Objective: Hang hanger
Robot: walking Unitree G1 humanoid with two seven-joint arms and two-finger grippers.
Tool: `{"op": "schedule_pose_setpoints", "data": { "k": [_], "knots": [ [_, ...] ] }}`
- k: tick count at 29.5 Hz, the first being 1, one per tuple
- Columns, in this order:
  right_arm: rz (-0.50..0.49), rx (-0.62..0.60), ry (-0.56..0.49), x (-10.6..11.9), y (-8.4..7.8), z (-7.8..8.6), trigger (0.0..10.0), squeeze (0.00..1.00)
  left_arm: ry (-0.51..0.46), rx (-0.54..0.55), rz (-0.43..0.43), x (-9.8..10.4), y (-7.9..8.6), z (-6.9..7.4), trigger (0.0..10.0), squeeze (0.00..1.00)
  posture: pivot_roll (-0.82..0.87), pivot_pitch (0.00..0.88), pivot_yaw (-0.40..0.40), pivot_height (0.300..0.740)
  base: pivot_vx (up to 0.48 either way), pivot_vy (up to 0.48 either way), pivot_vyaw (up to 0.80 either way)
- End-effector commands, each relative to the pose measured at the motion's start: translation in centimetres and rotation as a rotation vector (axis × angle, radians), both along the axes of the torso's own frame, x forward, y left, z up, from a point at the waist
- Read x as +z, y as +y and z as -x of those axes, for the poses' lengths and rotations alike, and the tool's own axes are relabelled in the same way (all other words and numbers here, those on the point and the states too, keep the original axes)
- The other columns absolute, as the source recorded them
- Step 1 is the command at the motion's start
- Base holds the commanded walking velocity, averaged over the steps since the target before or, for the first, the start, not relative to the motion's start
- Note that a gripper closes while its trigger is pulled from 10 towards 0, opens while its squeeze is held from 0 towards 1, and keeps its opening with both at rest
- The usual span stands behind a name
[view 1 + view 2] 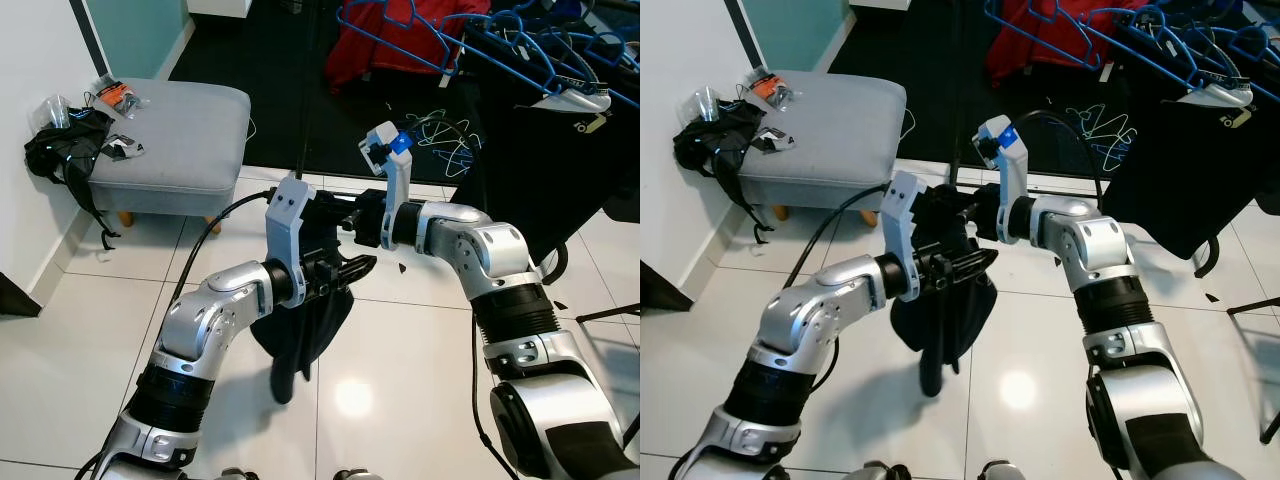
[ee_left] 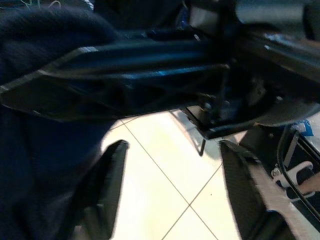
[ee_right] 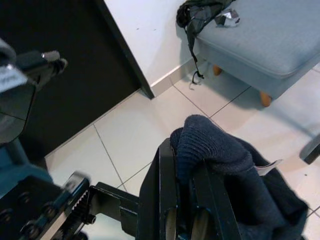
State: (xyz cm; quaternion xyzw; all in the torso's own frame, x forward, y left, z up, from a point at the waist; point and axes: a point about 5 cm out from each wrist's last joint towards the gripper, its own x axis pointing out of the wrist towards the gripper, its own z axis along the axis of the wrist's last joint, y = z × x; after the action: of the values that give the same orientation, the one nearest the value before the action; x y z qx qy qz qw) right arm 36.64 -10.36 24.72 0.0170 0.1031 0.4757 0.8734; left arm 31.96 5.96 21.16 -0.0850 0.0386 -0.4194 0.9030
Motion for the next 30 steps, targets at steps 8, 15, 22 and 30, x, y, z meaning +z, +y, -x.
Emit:
{"op": "schedule_pose_setpoints", "data": {
  "k": [8,15,22,30],
  "knots": [
    [-0.038,0.04,-0.029,1.4,0.2,0.3,0.0,0.0,0.006,0.021,0.04,0.0,-0.3,-0.2,0.0,0.0,-0.12,0.232,-0.096,0.74,0.0,0.0,0.0],
    [-0.034,0.045,-0.018,1.3,0.3,0.4,0.0,0.0,-0.01,0.012,0.077,0.4,-0.5,-0.3,0.0,0.0,-0.12,0.235,-0.096,0.74,0.0,0.0,0.0],
    [-0.034,0.049,-0.016,1.4,0.3,0.4,0.0,0.0,-0.009,0.013,0.084,0.4,-0.5,-0.4,0.0,0.0,-0.12,0.24,-0.095,0.74,0.0,0.0,0.0],
    [-0.04,0.05,-0.015,1.5,0.4,0.3,0.0,0.0,-0.025,-0.013,-0.035,-0.7,-0.4,-0.1,10.0,1.0,-0.12,0.241,-0.098,0.74,0.0,0.0,0.0]
  ]
}}
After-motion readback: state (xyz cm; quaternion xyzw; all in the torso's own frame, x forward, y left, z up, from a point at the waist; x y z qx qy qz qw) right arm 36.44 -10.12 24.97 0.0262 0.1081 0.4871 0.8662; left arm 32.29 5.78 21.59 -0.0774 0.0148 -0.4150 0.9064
